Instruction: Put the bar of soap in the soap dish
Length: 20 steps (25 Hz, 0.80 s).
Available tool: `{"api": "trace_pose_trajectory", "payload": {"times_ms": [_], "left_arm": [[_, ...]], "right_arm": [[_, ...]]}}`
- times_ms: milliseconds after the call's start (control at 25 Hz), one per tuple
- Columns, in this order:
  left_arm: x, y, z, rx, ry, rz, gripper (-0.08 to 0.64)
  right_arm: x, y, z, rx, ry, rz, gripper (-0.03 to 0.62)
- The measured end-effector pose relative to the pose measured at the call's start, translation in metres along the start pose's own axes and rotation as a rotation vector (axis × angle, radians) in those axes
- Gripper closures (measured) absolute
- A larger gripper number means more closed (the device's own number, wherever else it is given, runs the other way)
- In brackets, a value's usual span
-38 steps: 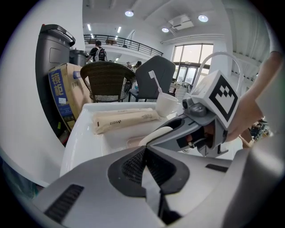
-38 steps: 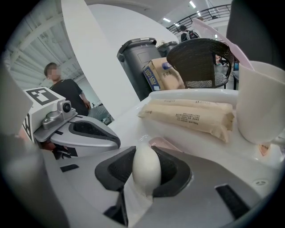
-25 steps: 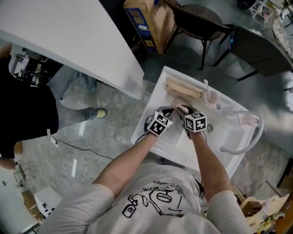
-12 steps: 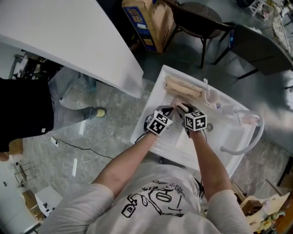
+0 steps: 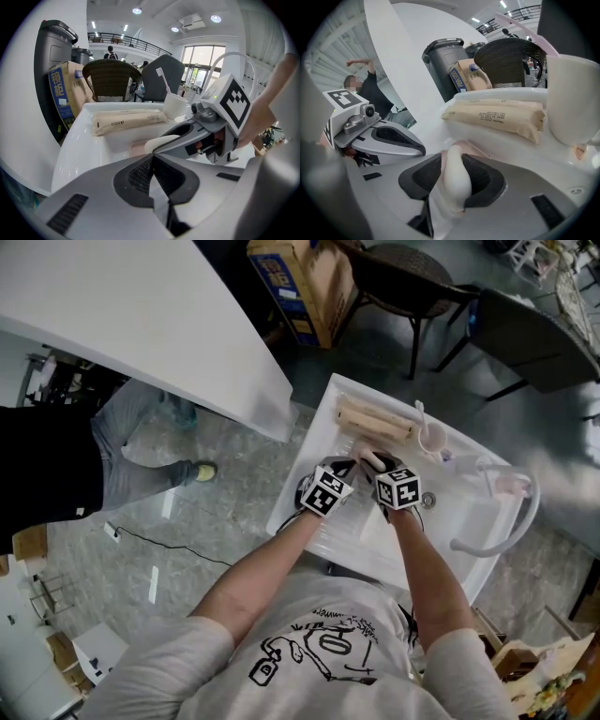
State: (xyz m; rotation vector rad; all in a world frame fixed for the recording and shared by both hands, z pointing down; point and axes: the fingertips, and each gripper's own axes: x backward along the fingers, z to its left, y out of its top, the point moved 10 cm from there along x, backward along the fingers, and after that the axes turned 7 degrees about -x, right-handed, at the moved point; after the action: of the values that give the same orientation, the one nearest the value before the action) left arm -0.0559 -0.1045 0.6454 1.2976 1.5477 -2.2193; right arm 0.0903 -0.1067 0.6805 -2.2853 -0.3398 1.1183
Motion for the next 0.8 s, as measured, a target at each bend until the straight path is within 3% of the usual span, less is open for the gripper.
{"api": "trace_pose_trajectory", "payload": {"times_ms": [800], "left_arm": [[0.0027,0.0016,-0.0015,-0.001,-0.002,-0.007,0.557]], "right_arm": [[0.0022,0.0000,-0.0034,0.035,-0.047,0.006,0.410]]}}
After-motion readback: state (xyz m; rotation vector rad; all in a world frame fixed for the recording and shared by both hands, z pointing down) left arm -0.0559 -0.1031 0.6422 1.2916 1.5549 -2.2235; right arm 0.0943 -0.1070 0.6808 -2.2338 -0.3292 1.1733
